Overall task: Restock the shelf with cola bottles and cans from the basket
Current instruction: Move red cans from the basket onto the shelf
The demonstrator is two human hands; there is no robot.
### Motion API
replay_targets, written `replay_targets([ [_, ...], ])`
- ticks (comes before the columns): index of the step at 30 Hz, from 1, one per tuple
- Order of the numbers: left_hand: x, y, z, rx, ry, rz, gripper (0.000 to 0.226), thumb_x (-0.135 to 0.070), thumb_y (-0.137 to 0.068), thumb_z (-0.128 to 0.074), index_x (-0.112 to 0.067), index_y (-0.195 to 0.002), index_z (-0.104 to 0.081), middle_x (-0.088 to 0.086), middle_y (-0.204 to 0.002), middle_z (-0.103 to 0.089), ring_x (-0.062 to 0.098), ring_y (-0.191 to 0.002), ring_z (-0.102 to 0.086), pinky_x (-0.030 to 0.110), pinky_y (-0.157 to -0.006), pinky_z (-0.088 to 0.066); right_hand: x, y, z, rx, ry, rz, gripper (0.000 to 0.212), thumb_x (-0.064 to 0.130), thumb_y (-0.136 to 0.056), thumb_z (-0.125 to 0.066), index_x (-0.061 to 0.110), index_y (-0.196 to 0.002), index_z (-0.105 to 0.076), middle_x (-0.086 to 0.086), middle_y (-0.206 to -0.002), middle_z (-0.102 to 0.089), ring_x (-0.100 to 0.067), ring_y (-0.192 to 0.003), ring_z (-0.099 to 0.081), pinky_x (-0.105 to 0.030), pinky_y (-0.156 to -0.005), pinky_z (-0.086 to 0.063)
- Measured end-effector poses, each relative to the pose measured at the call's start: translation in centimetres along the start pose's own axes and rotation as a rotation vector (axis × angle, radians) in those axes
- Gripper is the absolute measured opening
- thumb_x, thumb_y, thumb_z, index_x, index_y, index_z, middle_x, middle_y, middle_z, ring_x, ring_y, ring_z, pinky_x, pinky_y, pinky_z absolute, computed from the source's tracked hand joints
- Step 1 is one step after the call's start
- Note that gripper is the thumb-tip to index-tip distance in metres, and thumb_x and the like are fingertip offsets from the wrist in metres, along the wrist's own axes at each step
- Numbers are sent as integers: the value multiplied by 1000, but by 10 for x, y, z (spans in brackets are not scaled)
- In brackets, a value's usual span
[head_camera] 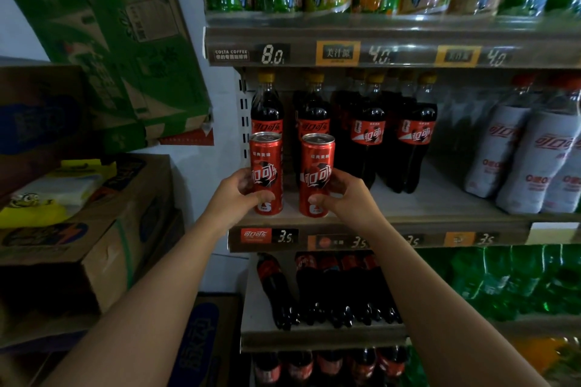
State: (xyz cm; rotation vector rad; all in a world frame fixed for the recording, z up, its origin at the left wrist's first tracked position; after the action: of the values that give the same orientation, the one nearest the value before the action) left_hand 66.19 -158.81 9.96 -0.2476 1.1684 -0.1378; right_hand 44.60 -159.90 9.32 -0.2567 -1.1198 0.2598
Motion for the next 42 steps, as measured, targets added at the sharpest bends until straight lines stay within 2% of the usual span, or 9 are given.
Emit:
replay_targets([
  [6, -2, 0, 1, 0, -4, 0, 62, -17, -80, -74, -18, -136, -46, 3, -137, -55, 18, -124, -51, 28, -93, -37, 4, 3, 0, -22, 44, 13, 61, 24, -77, -79, 18, -133, -54, 2, -127, -63, -15, -119, -57, -31, -96, -46],
  [9, -2, -2, 2, 21, 7, 0, 61, -16, -79, -74, -19, -134, -47, 2, -135, -56, 12, -117, -52, 27, -91, -38, 6, 4, -1, -51, 79, 19, 60, 26, -78, -79, 18, -132, -55, 2, -126, -64, -14, -117, -57, -27, -93, -44],
  [13, -2, -4, 3, 26, -7, -1, 63, -15, -78, -75, -18, -134, -48, 2, -136, -56, 12, -120, -51, 28, -93, -37, 6, 4, -1, -49, 77, 10, 60, 27, -78, -79, 19, -132, -54, 2, -127, -63, -15, -119, -57, -32, -98, -46],
  [18, 1, -4, 2, -13, -36, -10, 64, -21, -74, -79, -19, -131, -50, 1, -132, -59, 9, -110, -54, 25, -88, -40, 7, 6, -2, -56, 70, 4, 61, 27, -79, -78, 19, -133, -53, 1, -128, -62, -16, -120, -56, -31, -95, -45],
  [21, 2, -3, 2, -52, -69, -17, 66, -25, -71, -82, -18, -129, -51, 2, -130, -61, 15, -116, -57, 25, -87, -41, 7, 6, -1, -59, 76, 9, 60, 26, -79, -78, 18, -133, -54, 1, -128, -62, -16, -120, -56, -28, -93, -43],
  [30, -3, 5, -3, -153, -215, -61, 72, -37, -68, -83, -15, -129, -51, 4, -130, -61, 19, -116, -59, 22, -86, -40, 6, 7, -1, -49, 73, 9, 60, 26, -79, -78, 17, -133, -54, 0, -127, -63, -17, -119, -57, -37, -100, -47],
  [36, -1, 10, -7, -157, -163, -43, 73, -34, -71, -81, -17, -133, -47, 4, -131, -60, 18, -118, -57, 23, -89, -39, 4, 7, -1, -24, 44, -27, 63, 26, -77, -79, 19, -134, -53, 2, -127, -63, -17, -120, -57, -45, -103, -47],
  [39, 3, 13, -7, -150, -132, -6, 84, -36, -71, -80, -20, -142, -38, 3, -137, -56, 19, -125, -52, 29, -97, -38, 5, 8, 1, 3, 41, -38, 73, 28, -76, -81, 20, -139, -47, 3, -132, -59, -17, -124, -54, -43, -105, -45],
  [42, 2, 23, -3, -211, -110, 1, 88, -39, -72, -80, -21, -145, -33, 2, -142, -51, 19, -129, -48, 37, -105, -38, 6, 15, 10, -77, 24, -46, 82, 35, -76, -80, 20, -145, -39, 2, -141, -52, -15, -130, -48, -37, -107, -42],
])
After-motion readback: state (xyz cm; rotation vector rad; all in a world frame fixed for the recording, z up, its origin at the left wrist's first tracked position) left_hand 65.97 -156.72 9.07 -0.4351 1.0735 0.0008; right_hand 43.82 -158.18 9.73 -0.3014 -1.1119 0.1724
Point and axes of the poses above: each hand's wrist, its own y-axis away from the middle knuckle, its own z-axis out of the back of the hand, x = y × z, the point moved 4 cm from there along -y, towards the middle knuckle
